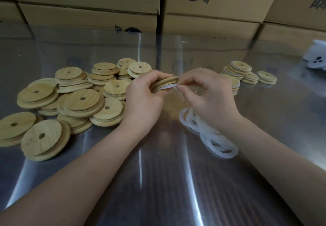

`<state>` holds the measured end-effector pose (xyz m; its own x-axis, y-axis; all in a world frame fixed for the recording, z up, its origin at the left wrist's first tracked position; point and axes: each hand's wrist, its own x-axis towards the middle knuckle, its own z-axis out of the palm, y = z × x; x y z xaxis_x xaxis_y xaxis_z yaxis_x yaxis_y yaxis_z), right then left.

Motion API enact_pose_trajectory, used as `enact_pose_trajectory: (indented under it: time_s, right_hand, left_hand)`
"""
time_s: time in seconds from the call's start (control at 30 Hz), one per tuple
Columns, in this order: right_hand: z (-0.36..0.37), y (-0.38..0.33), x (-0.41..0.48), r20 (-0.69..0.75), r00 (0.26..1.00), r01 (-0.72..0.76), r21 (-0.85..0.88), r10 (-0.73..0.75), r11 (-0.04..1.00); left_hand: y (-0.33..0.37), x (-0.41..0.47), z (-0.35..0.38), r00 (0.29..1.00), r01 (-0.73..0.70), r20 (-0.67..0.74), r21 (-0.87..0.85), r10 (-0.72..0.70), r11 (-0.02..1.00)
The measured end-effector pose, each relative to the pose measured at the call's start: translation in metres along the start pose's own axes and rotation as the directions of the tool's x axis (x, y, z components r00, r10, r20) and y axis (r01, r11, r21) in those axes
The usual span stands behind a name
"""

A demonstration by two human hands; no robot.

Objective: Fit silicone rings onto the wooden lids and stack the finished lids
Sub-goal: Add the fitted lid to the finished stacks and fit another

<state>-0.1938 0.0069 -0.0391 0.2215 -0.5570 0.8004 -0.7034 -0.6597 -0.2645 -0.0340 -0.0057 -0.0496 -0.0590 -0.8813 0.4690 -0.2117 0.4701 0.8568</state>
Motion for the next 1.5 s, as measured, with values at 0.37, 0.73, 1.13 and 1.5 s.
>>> enact_pose_trajectory:
  time_s: [0.37, 0.73, 1.13, 1.5]
  right_hand:
    - [-0.0003, -0.0011, 0.0008, 0.002, 0.998, -0.062, 0.050, 0.062, 0.997]
    - [-0.0007, -0.0002, 0.0009, 0.016, 0.999, -0.032, 0.016, 0.032, 0.999]
    - [-0.0021, 0.0003, 0.0017, 0.036, 0.999, 0.002, 0.011, -0.002, 1.000]
    - [-0.0020, 0.0014, 0.0019, 0.020, 0.996, -0.089, 0.030, 0.089, 0.996]
  left_hand:
    - [0.0013, 0.0000, 0.0001, 1.000, -0.019, -0.008, 0.048, 0.019, 0.999]
    - [-0.0020, -0.0017, 0.0000, 0.996, -0.087, -0.012, 0.066, 0.088, 0.994]
    - [0.0002, -0.0037, 0.0003, 0.991, -0.134, 0.005, 0.068, 0.134, 0.989]
    - [0.0040, -0.0056, 0.0026, 0.990, 0.141, 0.044, -0.234, -0.134, 0.962]
